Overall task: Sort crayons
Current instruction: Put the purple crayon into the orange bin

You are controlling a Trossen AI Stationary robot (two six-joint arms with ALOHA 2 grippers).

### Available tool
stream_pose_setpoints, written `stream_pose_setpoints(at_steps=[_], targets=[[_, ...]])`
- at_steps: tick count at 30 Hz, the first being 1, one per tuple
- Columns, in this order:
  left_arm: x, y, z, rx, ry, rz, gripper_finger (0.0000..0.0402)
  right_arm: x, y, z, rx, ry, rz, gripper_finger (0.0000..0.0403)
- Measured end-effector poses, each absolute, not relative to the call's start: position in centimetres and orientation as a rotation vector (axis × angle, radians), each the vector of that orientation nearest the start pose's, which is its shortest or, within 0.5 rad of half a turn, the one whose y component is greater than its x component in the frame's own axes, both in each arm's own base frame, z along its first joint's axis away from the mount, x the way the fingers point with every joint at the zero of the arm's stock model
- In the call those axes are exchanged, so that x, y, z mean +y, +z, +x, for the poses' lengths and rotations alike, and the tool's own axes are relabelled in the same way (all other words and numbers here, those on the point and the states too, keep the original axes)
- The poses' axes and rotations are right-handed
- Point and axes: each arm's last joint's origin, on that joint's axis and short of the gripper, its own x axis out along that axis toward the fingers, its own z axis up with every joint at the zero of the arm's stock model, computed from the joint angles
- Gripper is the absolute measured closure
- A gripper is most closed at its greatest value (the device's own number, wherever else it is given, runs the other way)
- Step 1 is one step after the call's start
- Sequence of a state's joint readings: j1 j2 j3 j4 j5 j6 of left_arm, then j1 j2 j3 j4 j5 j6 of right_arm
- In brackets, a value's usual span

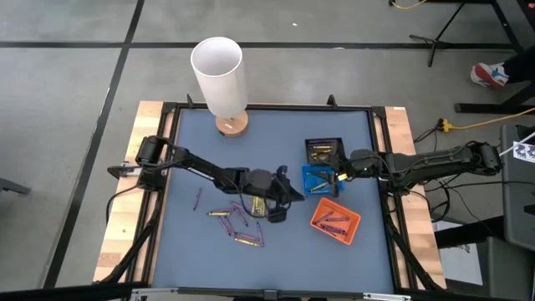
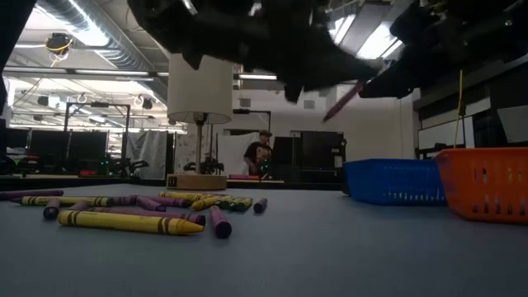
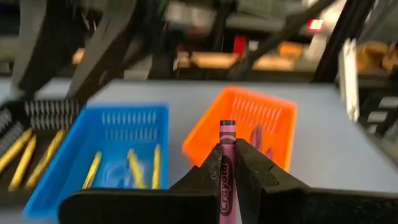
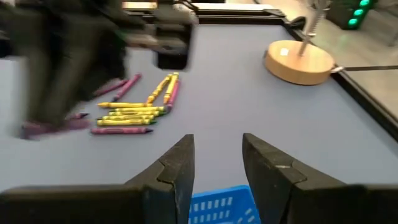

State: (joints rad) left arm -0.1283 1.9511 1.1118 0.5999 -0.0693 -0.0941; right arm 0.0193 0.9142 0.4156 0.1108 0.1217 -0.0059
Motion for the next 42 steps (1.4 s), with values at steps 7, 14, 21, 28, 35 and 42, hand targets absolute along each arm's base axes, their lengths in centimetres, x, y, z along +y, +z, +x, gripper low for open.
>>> stream_pose_setpoints(at_steps=[7,14,21,28,35,42], targets=[[-7.1,19.6,42.1,-0.007,-0.002,-0.093,0.0393,-0.2,21.2,19.2,0.386,-0.177,-0.049,0.0269],[-7.8,18.1,44.6,-0.043,0.006,-0.076,0.0393,-0.2,21.2,19.2,0.384,-0.177,-0.048,0.0269],[-8.5,16.6,48.5,-0.045,-0.002,-0.076,0.0393,-0.2,21.2,19.2,0.379,-0.177,-0.048,0.0269],[-8.9,14.6,50.3,-0.018,-0.045,-0.071,0.0393,-0.2,21.2,19.2,0.384,-0.167,-0.1,0.0269],[-9.0,13.7,50.7,0.037,-0.047,-0.064,0.0392,-0.2,21.3,19.2,0.375,-0.167,-0.1,0.0269],[-9.0,13.5,50.7,0.056,-0.045,-0.063,0.0357,-0.2,21.3,19.2,0.375,-0.167,-0.1,0.0269]])
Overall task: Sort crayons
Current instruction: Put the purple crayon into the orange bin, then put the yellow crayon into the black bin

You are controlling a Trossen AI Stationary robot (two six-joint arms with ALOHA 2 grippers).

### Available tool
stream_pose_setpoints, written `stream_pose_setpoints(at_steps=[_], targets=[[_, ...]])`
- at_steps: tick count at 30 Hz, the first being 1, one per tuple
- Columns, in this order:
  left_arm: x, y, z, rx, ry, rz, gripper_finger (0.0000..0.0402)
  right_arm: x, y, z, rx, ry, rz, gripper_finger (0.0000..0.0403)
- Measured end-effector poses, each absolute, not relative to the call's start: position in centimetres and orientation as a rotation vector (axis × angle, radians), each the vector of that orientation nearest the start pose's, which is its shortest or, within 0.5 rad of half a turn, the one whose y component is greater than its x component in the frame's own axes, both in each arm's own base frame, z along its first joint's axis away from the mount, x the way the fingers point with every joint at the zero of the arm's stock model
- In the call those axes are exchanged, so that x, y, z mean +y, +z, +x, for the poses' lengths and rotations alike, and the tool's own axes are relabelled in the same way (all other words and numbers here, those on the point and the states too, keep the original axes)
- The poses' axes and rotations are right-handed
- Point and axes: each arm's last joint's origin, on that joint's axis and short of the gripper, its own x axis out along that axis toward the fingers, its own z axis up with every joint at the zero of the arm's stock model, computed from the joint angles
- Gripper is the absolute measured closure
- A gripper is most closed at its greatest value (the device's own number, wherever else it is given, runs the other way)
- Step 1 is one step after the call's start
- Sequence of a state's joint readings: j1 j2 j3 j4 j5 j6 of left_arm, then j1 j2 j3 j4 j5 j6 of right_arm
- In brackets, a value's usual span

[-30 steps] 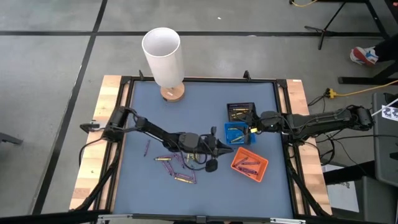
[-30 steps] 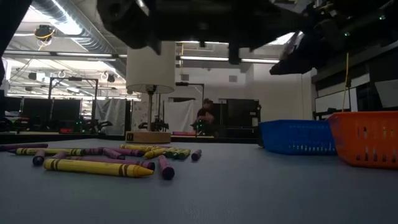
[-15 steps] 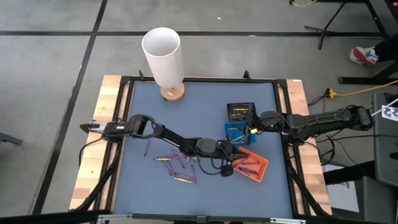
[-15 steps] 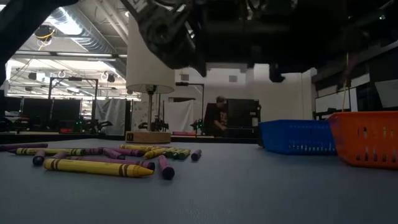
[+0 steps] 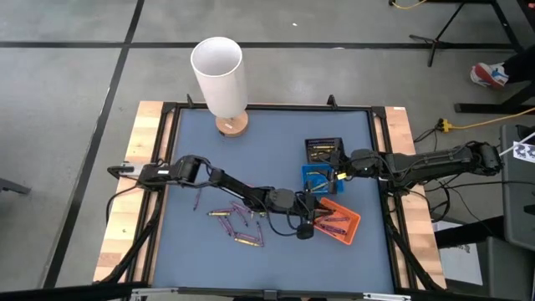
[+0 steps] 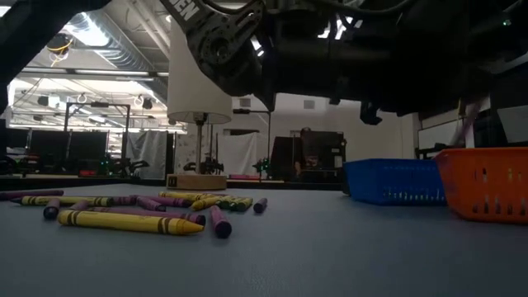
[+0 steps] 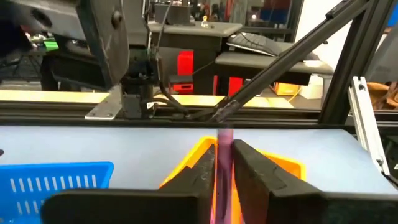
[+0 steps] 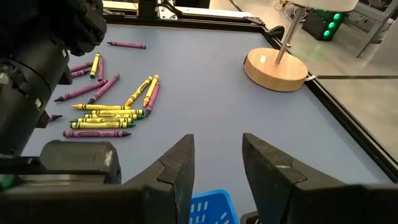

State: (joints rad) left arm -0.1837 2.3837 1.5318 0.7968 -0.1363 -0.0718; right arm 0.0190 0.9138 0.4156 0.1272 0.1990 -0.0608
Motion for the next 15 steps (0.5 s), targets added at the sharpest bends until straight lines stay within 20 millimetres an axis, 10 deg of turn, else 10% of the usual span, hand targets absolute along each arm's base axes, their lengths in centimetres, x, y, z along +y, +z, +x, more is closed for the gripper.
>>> stream_pose_setpoints(at_steps=[15], targets=[[-8.99,13.46,50.66,0.058,-0.039,-0.062,0.0273,-0.2,21.35,19.24,0.375,-0.167,-0.098,0.0269]])
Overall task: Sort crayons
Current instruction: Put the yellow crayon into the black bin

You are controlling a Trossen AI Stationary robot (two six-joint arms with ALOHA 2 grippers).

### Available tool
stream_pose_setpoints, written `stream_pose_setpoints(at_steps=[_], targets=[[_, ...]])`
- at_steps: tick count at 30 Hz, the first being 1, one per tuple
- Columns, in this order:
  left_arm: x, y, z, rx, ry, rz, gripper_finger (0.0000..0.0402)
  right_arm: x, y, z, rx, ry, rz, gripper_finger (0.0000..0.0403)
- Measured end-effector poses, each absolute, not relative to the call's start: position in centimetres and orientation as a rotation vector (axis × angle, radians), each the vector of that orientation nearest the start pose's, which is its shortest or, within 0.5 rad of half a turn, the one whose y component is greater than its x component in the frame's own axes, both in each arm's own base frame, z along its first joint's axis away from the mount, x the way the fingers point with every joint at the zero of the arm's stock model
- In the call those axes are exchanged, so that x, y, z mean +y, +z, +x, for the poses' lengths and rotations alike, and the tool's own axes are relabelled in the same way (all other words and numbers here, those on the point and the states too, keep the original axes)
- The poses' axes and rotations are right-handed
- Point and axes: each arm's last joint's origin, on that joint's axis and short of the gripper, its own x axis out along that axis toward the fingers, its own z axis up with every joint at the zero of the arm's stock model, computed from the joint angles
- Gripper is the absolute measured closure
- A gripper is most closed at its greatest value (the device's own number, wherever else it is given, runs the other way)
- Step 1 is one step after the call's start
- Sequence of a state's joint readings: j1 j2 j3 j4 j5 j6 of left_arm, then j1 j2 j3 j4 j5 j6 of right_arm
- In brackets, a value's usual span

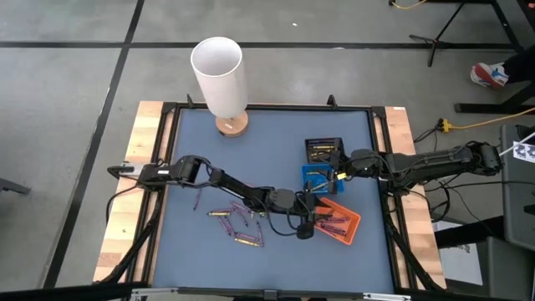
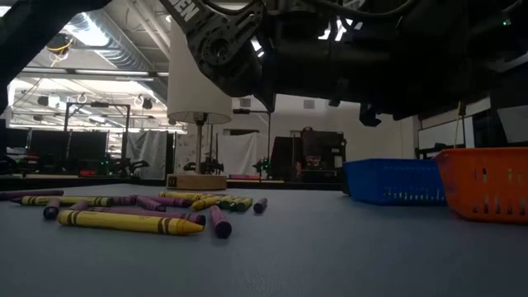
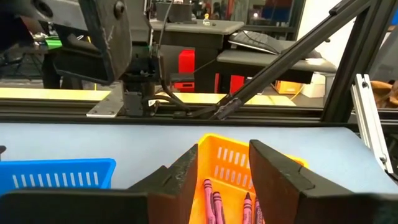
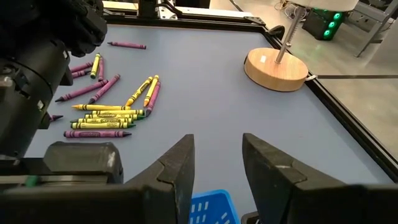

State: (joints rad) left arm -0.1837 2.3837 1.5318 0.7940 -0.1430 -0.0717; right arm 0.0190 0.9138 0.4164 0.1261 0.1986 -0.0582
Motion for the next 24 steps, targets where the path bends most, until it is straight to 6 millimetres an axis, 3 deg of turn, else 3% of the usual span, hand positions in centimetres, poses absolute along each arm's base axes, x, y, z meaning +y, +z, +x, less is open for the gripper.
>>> stream_pose_setpoints(at_steps=[18,24], targets=[[-8.9,13.5,50.7,0.058,-0.03,-0.059,0.0282,-0.2,21.3,19.2,0.377,-0.163,-0.097,0.0269],[-8.4,15.6,50.4,0.103,-0.029,-0.052,0.0295,-0.2,21.3,19.2,0.379,-0.164,-0.097,0.0269]])
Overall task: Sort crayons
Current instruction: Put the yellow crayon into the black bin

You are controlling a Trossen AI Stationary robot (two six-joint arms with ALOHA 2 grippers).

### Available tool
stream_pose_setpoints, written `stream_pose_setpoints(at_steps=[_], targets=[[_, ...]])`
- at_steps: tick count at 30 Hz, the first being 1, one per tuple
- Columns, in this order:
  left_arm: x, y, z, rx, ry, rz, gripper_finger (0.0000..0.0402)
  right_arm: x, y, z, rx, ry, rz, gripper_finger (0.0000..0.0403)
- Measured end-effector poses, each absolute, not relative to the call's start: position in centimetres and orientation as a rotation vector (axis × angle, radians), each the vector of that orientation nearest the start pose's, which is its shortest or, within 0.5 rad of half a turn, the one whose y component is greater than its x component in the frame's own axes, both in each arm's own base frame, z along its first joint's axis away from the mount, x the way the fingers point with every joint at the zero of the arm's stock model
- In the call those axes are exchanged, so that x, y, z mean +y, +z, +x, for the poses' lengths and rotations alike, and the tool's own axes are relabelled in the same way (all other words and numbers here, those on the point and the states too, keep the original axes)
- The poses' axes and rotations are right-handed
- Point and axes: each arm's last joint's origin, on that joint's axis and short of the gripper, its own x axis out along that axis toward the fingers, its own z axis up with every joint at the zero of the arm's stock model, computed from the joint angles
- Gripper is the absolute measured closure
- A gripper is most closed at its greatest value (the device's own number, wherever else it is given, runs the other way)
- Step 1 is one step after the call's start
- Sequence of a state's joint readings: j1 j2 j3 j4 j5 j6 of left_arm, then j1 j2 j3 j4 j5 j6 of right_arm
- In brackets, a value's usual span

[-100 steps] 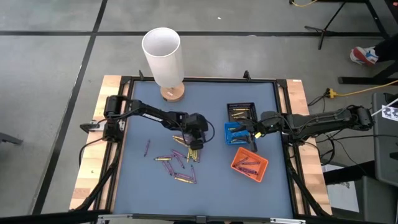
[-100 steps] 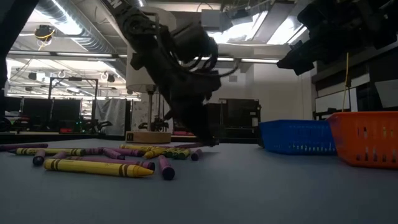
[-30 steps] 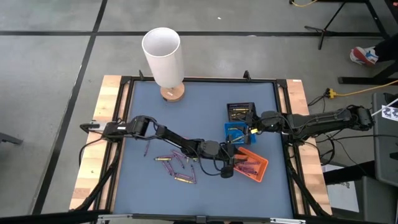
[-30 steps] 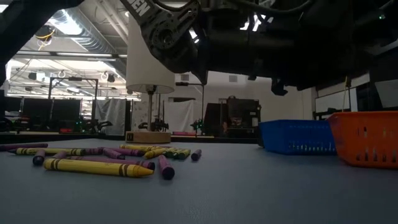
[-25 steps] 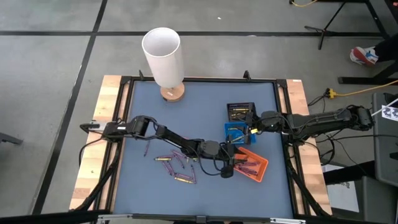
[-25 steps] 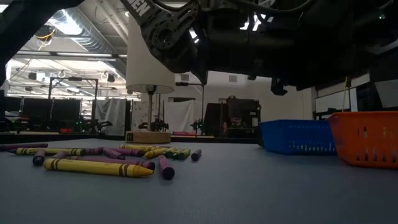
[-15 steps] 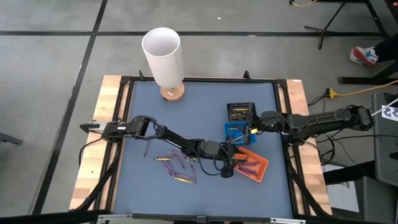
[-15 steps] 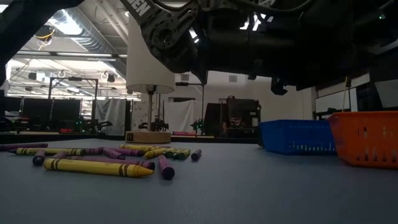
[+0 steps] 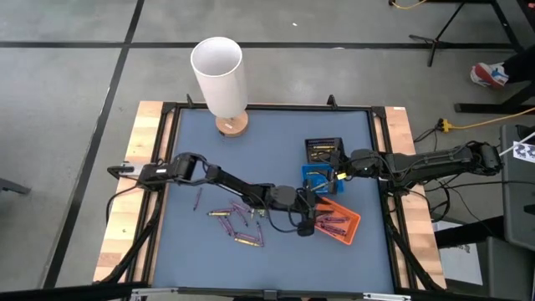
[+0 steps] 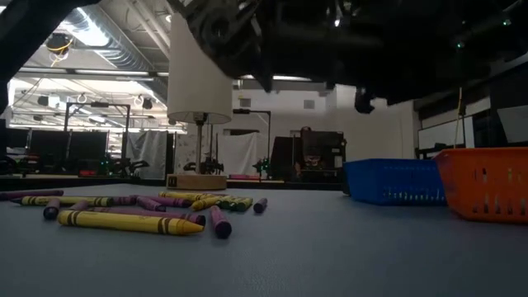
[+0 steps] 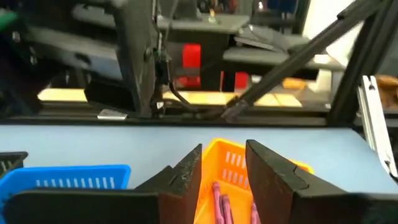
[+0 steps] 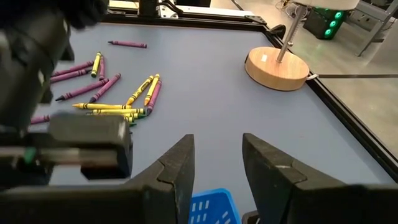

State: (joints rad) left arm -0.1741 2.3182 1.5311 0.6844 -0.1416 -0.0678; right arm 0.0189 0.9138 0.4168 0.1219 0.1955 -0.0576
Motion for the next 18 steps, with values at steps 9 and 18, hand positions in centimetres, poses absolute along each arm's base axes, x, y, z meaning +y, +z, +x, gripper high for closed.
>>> stream_pose_setpoints(at_steps=[9,18], targets=[[-8.6,20.2,47.3,0.452,-0.097,-0.015,0.0313,-0.1,21.2,19.2,0.387,-0.144,-0.094,0.0269],[-12.0,21.1,42.3,0.871,-0.138,-0.083,0.0322,-0.1,21.2,19.2,0.397,-0.14,-0.094,0.0269]])
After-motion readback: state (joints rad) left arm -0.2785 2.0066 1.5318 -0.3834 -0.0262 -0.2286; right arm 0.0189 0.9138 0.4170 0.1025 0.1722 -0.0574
